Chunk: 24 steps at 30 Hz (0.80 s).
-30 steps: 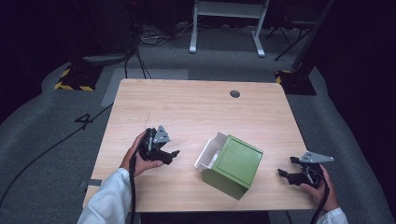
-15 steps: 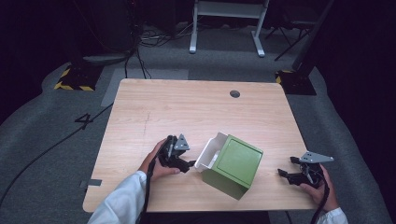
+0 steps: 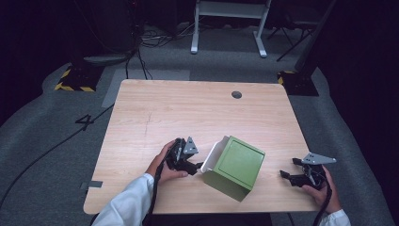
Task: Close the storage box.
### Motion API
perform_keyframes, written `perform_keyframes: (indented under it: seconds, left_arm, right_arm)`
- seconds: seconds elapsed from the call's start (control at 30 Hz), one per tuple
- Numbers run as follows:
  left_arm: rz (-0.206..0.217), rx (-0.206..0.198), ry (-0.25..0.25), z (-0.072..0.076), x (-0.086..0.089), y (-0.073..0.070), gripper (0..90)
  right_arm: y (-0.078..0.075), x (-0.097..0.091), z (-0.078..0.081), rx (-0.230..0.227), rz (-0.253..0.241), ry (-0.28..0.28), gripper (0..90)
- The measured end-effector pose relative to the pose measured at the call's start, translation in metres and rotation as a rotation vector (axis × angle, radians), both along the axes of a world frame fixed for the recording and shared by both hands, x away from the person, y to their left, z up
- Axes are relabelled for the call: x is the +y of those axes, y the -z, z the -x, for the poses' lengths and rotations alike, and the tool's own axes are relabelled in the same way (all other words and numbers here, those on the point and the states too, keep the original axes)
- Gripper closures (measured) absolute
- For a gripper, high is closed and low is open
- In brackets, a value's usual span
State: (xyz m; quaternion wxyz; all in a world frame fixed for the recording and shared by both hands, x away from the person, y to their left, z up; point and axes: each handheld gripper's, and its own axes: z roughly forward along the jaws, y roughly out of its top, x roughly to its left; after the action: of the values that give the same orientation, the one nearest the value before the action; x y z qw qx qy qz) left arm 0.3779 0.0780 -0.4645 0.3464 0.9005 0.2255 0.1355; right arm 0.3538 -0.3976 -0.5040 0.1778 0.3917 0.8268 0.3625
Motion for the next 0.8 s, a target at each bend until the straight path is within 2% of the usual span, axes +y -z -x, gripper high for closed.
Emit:
perform_keyframes:
  seconds: [0.1,0.23,0.43,0.63,0.73,0.8]
  left_arm:
    - [0.006,-0.014,-0.023,-0.001,0.01,-0.003,20.1]
    - [0.027,-0.021,-0.075,0.001,0.036,-0.008,19.5]
    - [-0.018,-0.026,-0.128,0.008,0.075,-0.003,17.5]
    - [-0.005,-0.03,-0.187,0.018,0.111,0.002,17.1]
    - [-0.027,-0.03,-0.199,0.021,0.119,0.004,17.1]
    - [-0.02,-0.014,-0.217,0.022,0.127,0.007,17.1]
  right_arm:
    - [0.0,0.0,0.0,0.0,0.0,0.0,15.7]
    - [0.0,0.0,0.0,0.0,0.0,0.0,15.7]
    - [0.0,0.0,0.0,0.0,0.0,0.0,15.7]
    - [0.0,0.0,0.0,0.0,0.0,0.0,15.7]
    - [0.0,0.0,0.0,0.0,0.0,0.0,15.7]
    - [0.0,0.0,0.0,0.0,0.0,0.0,15.7]
